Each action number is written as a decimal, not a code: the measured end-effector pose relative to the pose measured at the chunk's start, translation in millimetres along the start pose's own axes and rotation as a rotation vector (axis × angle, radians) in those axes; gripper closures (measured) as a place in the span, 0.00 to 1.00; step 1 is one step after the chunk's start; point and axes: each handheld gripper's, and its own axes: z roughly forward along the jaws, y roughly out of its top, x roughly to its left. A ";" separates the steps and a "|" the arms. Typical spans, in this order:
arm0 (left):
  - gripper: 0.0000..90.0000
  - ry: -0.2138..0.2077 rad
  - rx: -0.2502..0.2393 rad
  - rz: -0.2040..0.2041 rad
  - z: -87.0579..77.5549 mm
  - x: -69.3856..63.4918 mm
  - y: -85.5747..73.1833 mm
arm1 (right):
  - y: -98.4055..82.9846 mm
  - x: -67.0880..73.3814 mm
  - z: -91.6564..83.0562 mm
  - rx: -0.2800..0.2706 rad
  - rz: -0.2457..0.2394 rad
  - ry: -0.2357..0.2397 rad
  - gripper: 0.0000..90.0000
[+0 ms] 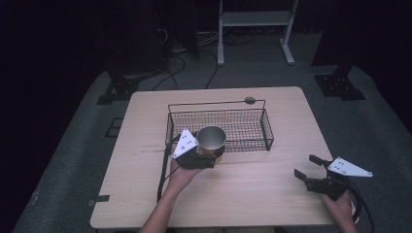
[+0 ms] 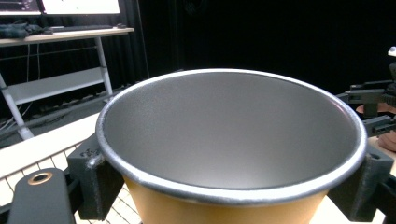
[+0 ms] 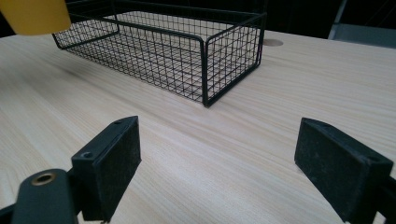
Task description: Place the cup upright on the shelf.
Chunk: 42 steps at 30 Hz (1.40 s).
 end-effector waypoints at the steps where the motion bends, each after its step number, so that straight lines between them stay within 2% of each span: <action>1: 0.14 0.000 0.000 0.000 0.0 0.0 0.0 | 0.0 0.0 0.0 0.000 0.000 0.000 0.15; 5: 0.14 -0.005 -0.014 -0.017 5.0 6.0 7.9 | 0.0 -0.3 0.1 -0.001 0.003 -0.001 0.15; 8: 0.14 0.002 -0.010 -0.005 9.1 10.9 13.6 | 0.0 -0.3 -0.3 -0.003 0.004 0.001 0.15; 23: 0.14 0.014 -0.039 -0.006 29.7 37.2 45.9 | 0.0 -1.1 -0.5 -0.010 0.008 0.001 0.15; 33: 0.14 0.014 -0.039 -0.016 41.7 48.7 52.0 | 0.0 -1.2 -0.7 -0.012 0.009 0.003 0.15; 42: 0.14 -0.001 -0.014 -0.032 58.3 69.0 50.8 | 0.0 -1.9 -1.2 -0.015 0.019 0.006 0.15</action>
